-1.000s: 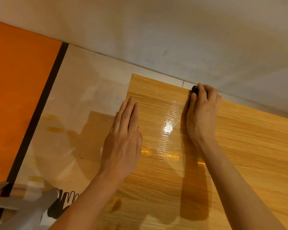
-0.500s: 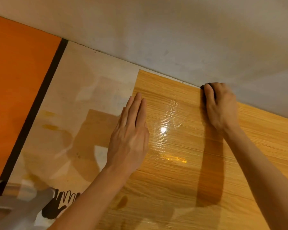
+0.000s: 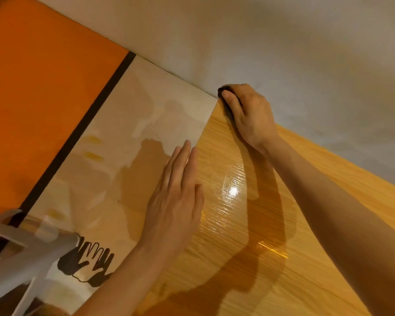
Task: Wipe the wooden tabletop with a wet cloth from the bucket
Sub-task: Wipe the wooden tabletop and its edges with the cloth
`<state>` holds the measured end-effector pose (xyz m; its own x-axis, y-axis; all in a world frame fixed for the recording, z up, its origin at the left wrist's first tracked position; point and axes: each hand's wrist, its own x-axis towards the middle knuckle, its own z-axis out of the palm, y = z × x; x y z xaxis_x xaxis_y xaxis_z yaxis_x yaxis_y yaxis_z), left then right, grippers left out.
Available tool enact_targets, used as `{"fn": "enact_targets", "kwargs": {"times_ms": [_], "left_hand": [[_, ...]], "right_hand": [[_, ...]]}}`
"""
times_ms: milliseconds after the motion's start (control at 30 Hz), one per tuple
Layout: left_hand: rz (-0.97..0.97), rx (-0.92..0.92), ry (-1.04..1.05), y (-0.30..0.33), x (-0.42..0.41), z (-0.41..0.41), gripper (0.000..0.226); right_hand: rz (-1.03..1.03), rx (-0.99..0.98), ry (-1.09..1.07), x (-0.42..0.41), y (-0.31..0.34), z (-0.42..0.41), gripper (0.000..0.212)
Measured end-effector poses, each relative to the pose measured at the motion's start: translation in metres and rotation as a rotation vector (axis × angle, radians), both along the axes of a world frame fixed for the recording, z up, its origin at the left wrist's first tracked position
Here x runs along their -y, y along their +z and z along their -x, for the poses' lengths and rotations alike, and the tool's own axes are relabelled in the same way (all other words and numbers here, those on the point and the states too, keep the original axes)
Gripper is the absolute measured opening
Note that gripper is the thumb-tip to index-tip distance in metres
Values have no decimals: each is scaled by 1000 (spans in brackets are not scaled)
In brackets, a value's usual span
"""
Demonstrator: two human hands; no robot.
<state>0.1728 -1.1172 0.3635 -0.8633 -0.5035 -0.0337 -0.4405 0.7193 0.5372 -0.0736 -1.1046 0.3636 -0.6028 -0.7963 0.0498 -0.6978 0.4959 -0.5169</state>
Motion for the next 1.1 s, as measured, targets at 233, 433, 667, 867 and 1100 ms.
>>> {"fn": "enact_targets", "kwargs": {"times_ms": [233,433,667,867,1100], "left_hand": [[54,160,266,-3,-41,-50,61],[81,174,295,-7,-40,-42,61],[107,131,266,-11,-39,-45,60],[64,85,281,-10,-38,-42,60],[54,67,301,-7,-38,-42,59]], "right_hand": [[47,-34,111,-44,3,-72,42],[-12,-102,520,-74,0,-81,46],[6,-79,131,-19,-3,-40,44],[13,-164,678,-51,-1,-59,44],[-104,-271,401,25,-3,-6,49]]}}
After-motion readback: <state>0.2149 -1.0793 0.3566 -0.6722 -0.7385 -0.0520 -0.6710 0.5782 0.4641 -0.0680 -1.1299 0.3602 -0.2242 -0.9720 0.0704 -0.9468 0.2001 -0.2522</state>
